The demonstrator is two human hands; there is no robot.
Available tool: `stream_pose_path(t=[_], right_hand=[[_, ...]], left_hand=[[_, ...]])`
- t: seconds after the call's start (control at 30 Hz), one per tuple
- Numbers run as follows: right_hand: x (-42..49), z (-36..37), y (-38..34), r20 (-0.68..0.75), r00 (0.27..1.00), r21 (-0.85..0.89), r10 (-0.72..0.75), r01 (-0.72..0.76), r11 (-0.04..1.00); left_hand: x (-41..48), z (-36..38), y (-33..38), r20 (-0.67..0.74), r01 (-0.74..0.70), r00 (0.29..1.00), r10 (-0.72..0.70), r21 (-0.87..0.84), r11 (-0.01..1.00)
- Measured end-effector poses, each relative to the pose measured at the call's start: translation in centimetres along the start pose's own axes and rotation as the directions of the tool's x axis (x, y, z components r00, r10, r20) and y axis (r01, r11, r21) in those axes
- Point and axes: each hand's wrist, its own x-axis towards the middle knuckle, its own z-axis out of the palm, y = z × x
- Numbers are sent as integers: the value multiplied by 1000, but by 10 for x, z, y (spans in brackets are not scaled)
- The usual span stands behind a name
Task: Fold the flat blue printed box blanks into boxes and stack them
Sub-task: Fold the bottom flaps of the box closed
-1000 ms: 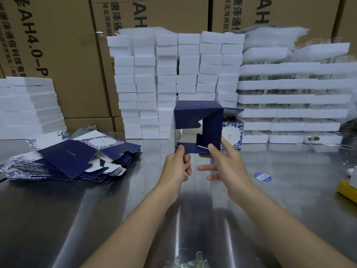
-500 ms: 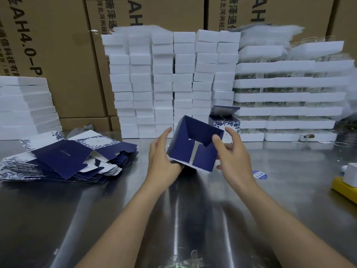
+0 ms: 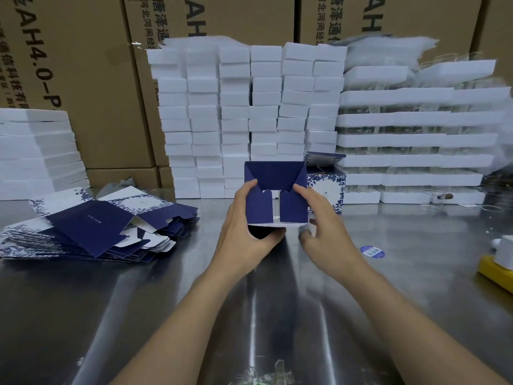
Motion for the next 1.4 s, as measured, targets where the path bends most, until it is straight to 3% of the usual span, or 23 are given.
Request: stream_pose_path(t=[0.3, 0.47, 0.6, 0.67, 0.77, 0.97, 1.07, 1.13, 1.23, 1.33, 1.4], right_hand=[[-6, 3, -1, -34, 998, -56, 61, -63, 996], [-2, 7, -6, -163, 984, 152, 76, -51, 987], [-2, 11, -12, -175, 909, 237, 378, -334, 912], [-1, 13, -15, -34, 838, 266, 544, -517, 813], [-2, 18, -16, 192, 747, 326, 636, -660, 677], [0, 26, -29, 190, 768, 644, 612, -568, 513], [1, 25, -32, 99, 771, 662, 629, -523, 537], [0, 23, -32, 42, 767, 659, 640, -503, 559], [1, 22, -31, -6, 764, 652, 646, -486, 582], [2, 22, -29, -39, 768, 633, 639, -476, 611], [3, 22, -28, -56, 768, 617, 638, -475, 627]], left_hand=[[-1, 1, 0, 3, 58, 998, -58, -32, 998], [3, 7, 1, -108, 86, 989, -104, -158, 984], [4, 11, 4, -171, 122, 966, -196, -369, 921], [4, 13, 6, -196, 106, 961, -192, -381, 918], [1, 17, 6, -233, 78, 957, -174, -369, 926], [-4, 19, 24, -255, -23, 966, -39, -238, 971], [-3, 20, 25, -270, -55, 962, -28, -295, 954], [-4, 19, 26, -274, -12, 957, -91, -355, 935], [-1, 17, 22, -294, 180, 922, -251, -246, 952], [3, 12, 20, -30, 525, 827, -561, -314, 791], [3, 11, 22, 148, 599, 793, -591, -368, 711]])
